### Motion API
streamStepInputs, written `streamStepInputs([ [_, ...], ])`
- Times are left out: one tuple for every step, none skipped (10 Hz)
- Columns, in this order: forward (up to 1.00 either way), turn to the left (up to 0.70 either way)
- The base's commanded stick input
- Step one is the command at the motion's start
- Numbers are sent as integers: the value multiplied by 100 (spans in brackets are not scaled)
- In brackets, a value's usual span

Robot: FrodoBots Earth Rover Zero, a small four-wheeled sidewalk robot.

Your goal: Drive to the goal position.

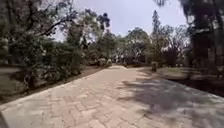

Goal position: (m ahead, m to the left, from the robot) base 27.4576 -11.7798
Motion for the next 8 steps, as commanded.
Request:
streamStepInputs([
  [70, 0],
  [70, 0],
  [70, 0],
  [70, 0],
  [70, 0],
  [70, 0],
  [70, 0],
  [70, 0],
])
